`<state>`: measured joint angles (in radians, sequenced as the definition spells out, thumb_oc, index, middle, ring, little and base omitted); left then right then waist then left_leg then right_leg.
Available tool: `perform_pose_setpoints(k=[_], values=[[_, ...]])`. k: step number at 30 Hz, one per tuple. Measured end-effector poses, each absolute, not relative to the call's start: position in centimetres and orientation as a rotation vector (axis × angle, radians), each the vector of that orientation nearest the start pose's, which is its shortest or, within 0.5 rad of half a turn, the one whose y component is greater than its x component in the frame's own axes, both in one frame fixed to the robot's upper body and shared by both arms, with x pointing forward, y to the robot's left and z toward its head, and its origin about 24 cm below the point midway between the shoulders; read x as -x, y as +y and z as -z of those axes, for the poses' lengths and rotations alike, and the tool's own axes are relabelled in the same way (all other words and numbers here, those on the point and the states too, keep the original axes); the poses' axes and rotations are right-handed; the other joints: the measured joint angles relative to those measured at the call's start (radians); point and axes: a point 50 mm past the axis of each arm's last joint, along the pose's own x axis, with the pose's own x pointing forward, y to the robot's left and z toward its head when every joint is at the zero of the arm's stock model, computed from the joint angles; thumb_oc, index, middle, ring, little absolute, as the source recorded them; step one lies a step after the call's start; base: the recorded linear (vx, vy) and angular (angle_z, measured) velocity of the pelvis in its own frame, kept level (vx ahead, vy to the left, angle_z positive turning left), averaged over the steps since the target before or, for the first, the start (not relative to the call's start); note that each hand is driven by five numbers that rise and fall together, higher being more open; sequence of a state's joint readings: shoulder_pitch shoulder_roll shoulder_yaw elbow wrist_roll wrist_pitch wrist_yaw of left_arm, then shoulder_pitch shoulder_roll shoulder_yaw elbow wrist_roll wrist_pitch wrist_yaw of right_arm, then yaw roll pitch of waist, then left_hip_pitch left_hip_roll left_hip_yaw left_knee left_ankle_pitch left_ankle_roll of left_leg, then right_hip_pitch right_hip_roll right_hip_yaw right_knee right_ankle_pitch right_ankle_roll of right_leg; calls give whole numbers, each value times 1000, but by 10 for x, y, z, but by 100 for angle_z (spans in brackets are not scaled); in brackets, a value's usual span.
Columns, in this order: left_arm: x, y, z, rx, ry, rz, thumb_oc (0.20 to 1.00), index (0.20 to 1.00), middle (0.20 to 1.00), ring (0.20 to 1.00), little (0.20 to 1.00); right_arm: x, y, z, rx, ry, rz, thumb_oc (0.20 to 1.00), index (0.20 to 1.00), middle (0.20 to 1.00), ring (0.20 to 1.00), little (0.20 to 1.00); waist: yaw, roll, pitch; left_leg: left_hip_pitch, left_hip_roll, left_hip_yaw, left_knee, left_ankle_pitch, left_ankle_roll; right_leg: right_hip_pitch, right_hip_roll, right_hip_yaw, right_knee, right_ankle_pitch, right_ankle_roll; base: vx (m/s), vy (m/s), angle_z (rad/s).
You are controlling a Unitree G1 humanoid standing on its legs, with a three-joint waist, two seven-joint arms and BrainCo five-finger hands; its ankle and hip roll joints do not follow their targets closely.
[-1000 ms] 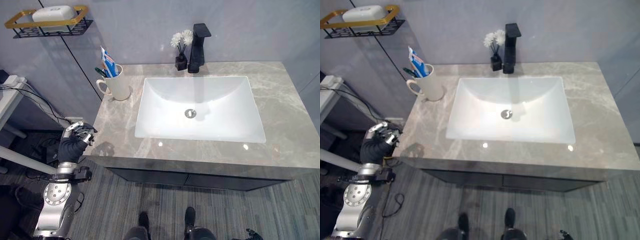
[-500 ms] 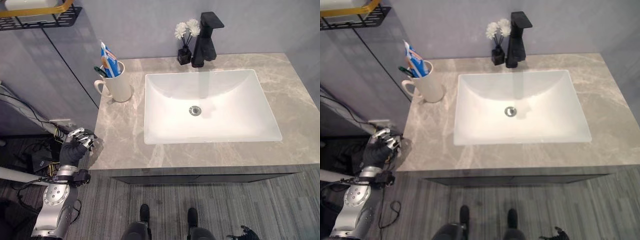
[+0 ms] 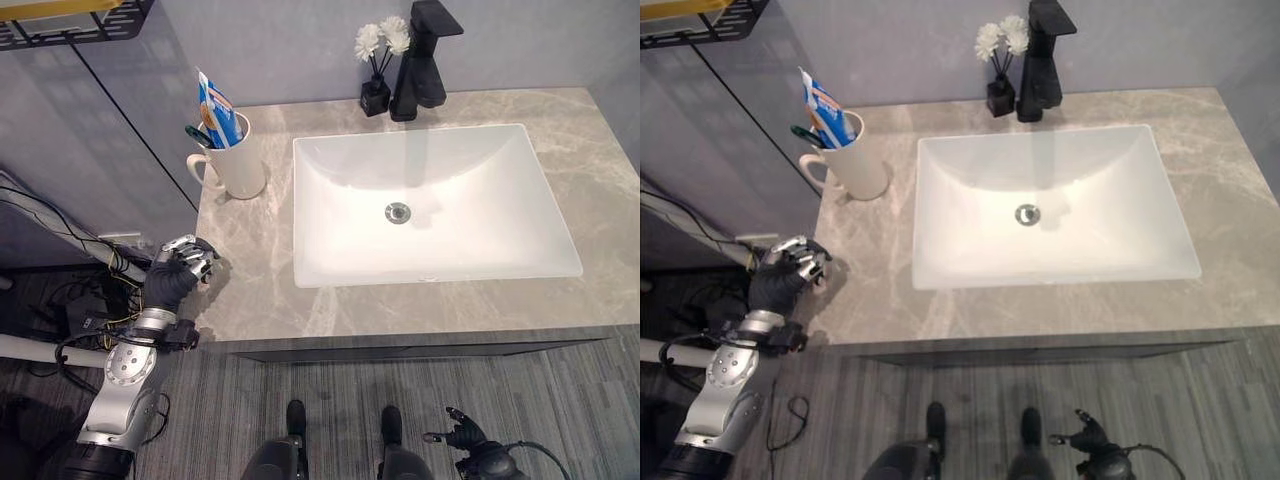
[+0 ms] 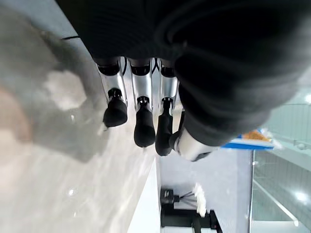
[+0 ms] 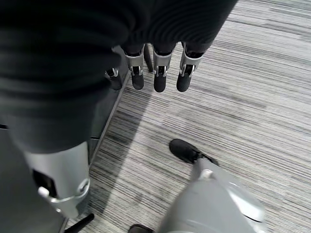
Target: Put brush and paste in cup on sink, flatten towel.
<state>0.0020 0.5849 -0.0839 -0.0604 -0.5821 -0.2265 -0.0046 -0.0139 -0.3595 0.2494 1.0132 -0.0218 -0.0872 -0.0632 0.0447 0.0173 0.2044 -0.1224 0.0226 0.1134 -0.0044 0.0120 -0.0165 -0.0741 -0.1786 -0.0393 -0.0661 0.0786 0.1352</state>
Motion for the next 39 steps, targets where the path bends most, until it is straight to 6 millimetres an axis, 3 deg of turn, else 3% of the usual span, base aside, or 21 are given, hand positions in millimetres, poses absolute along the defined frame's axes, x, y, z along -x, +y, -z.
perform_pose_setpoints(k=[3,5,8,9,10,11,12,13,14,16,17,20,21,24,27,39], values=[[-251,222,-94,15,-197,145,200,200,200,200,200,-150,-254,127,503,908,-15,1000,1000,1000,1000,1000,-6,9,-4,14,-12,-28,0,-12,15,-24,3,1,86,0,0,126,228,6],[-251,213,-89,22,-175,186,200,200,200,200,200,-153,-256,124,516,892,-18,1000,1000,1000,1000,1000,-17,37,-13,23,-6,-80,12,-17,39,-81,0,2,251,-15,3,89,221,9],[-250,206,-85,16,-161,228,200,200,200,200,200,-158,-251,121,543,862,-63,1000,1000,1000,1000,1000,-26,40,-13,31,-42,-77,76,-52,74,-183,-37,5,522,-13,-5,143,172,15],[-249,204,-85,22,-160,236,200,200,200,200,200,-161,-248,118,537,835,-76,1000,1000,1000,1000,1000,-32,48,-5,44,-61,-108,88,-56,108,-245,-13,26,694,-17,-8,303,184,20],[-248,203,-84,19,-157,241,200,200,200,200,200,-161,-245,118,537,824,-89,1000,1000,1000,1000,1000,-39,54,10,54,-62,-132,95,-49,127,-260,30,51,748,-85,-4,258,55,27],[-247,203,-84,-3,-150,259,200,200,200,200,200,-165,-242,117,534,811,-99,1000,1000,1000,1000,1000,-43,53,14,52,-60,-132,102,-54,134,-278,67,36,691,-131,-11,180,-64,24],[-247,204,-85,-10,-152,263,200,200,200,200,200,-165,-242,116,534,811,-97,1000,1000,1000,1000,1000,-49,44,19,49,-71,-122,95,-56,132,-275,28,-65,572,-133,-9,293,-165,27],[-248,204,-86,-5,-157,259,200,200,200,200,200,-165,-242,117,537,814,-98,1000,1000,1000,1000,1000,-59,31,27,52,-87,-133,103,-58,129,-285,12,-80,482,-126,0,233,-134,23],[-248,203,-86,-1,-159,259,200,200,200,200,200,-164,-242,117,542,816,-105,1000,1000,1000,1000,1000,-65,25,32,49,-91,-137,109,-58,127,-292,16,-52,442,-123,5,252,-132,31],[-251,203,-82,4,-148,255,200,200,200,200,200,-158,-236,122,542,836,-131,1000,1000,1000,1000,1000,-98,4,36,43,-121,-211,121,-65,116,-274,40,102,294,-92,54,160,-102,93],[-250,204,-80,4,-138,254,200,200,200,200,200,-156,-235,123,544,844,-140,1000,1000,1000,1000,1000,-98,-4,34,52,-121,-216,120,-64,116,-263,40,122,292,-76,41,177,-162,91],[-237,204,-74,14,-116,262,200,200,200,200,200,-145,-231,129,532,876,-162,1000,1000,1000,1000,1000,-82,-37,1,89,-123,-253,96,-85,81,-183,43,86,262,-50,3,205,-204,37],[-233,204,-72,19,-108,266,200,200,200,200,200,-145,-231,130,532,881,-161,1000,1000,1000,1000,1000,-76,-44,-13,92,-114,-264,89,-92,65,-149,53,78,212,-28,-26,215,-252,31],[-226,202,-72,24,-106,291,200,200,200,200,200,-138,-233,133,547,912,-176,1000,1000,1000,1000,1000,-69,-22,-31,118,-35,-265,37,-90,17,-92,122,46,102,24,-65,89,-169,-5],[-233,202,-83,19,-152,290,200,200,200,200,200,-134,-239,133,562,924,-166,1000,1000,1000,1000,1000,-94,-13,-38,122,4,-267,-12,-75,-11,-78,154,26,37,47,-93,28,-113,1],[-256,197,-108,6,-255,269,200,200,200,200,200,-142,-235,131,575,897,-177,1000,1000,1000,1000,1000,-118,12,-38,103,35,-266,-84,-47,-46,-107,180,27,-18,71,-109,5,-37,-1]])
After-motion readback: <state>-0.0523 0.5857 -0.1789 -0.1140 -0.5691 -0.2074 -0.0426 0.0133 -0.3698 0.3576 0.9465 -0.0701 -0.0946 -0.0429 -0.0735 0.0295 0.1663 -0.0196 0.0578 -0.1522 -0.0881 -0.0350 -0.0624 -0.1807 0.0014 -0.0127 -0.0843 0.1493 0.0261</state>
